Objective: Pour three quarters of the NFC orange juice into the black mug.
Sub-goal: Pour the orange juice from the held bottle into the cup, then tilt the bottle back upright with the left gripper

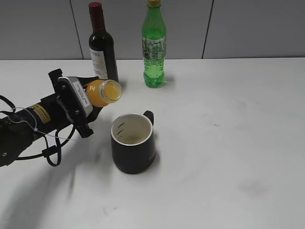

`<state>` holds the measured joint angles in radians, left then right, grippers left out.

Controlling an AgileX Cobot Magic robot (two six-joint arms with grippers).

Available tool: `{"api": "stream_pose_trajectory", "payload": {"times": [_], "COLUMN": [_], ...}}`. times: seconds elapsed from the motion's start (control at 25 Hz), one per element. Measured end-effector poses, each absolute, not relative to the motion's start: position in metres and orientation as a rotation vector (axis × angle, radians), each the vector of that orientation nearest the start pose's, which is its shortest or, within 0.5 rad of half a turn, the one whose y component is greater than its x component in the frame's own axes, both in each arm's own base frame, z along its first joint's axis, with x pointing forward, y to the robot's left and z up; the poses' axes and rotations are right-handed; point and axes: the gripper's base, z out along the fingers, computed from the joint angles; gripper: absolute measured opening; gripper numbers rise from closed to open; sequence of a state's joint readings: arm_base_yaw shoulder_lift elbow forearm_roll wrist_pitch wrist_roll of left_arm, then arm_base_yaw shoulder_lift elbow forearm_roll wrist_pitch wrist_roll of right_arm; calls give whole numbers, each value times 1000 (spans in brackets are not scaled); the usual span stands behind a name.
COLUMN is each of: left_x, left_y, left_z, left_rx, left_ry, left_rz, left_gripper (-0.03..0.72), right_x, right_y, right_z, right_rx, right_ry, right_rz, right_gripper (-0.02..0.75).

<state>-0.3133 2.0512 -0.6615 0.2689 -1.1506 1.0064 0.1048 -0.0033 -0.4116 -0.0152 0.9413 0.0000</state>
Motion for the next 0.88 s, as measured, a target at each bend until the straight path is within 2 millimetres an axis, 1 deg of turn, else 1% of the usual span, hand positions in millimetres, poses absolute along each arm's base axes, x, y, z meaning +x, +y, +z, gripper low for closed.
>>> {"api": "stream_pose_trajectory", "payload": {"times": [0.2,0.48,0.88], "left_x": [317,329,330], "left_y": [-126,-130,-130], "left_z": [107,116,116], "left_rx": [1322,1341,1412], "left_ry": [1126,1032,952], "left_rz": [448,538,629], "left_gripper": [465,465,465], "right_x": [9,9,9], "right_y": [0,0,0], "right_z": [262,262,262], "right_rx": [-106,-106,-106], "right_ry": [2007,2007,2007], "right_rz": [49,49,49], "right_gripper": [585,585,585]}}
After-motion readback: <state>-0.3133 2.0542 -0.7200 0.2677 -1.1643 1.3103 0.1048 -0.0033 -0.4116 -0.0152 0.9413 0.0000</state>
